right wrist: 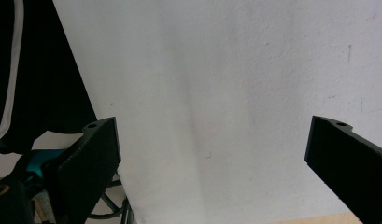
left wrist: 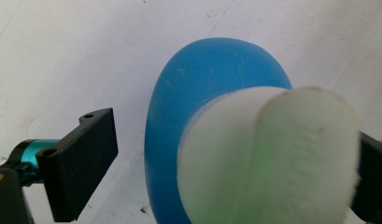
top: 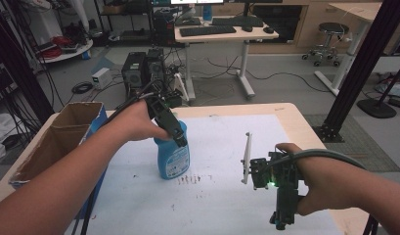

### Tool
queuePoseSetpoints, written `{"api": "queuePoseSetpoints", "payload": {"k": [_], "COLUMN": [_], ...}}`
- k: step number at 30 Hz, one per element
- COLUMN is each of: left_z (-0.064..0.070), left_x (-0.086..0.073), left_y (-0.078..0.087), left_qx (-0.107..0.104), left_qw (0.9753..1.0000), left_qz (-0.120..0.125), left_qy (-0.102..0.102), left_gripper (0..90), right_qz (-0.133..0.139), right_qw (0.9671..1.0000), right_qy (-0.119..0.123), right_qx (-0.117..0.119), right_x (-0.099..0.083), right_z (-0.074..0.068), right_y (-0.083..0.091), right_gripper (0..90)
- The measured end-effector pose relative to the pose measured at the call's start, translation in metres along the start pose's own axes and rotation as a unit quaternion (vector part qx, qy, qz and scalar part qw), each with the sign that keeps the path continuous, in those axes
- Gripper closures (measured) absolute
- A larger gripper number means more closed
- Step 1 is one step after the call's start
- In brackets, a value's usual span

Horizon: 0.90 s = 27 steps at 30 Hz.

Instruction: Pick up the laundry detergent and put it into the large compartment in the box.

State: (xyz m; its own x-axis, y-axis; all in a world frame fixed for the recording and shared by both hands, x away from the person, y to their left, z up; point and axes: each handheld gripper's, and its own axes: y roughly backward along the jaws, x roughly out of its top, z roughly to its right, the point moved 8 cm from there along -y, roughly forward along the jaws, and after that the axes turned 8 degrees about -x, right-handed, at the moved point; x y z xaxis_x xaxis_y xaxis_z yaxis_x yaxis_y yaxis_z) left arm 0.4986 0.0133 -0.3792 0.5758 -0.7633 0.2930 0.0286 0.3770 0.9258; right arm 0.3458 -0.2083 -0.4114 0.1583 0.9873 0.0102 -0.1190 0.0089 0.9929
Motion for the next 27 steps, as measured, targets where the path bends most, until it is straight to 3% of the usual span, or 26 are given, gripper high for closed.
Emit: {"api": "queuePoseSetpoints", "payload": {"k": [8,14,27], "left_z": [-0.0029,-0.0043,-0.0019], "left_x": [-0.0012,0.0007,0.0035], "left_y": [-0.0059,-0.0046,-0.0047], "left_qx": [0.003,0.018,0.017], "left_qw": [1.0,0.9998,0.9992], "left_qz": [-0.008,-0.001,-0.03], "left_qy": [-0.001,-0.009,-0.02], "left_gripper": [4.2,4.2,9.9], "right_qz": [0.001,-0.001,0.001], "right_qw": [1.0,1.0,1.0], "right_qy": [0.002,-0.003,0.001], "right_qx": [0.001,0.002,0.001], "right_x": [0.0011,-0.0004,0.002], "right_z": [0.0002,-0.0006,-0.0005], "right_y": [-0.0013,-0.0021,-0.0045], "right_gripper": [2.5,2.5,2.5]}}
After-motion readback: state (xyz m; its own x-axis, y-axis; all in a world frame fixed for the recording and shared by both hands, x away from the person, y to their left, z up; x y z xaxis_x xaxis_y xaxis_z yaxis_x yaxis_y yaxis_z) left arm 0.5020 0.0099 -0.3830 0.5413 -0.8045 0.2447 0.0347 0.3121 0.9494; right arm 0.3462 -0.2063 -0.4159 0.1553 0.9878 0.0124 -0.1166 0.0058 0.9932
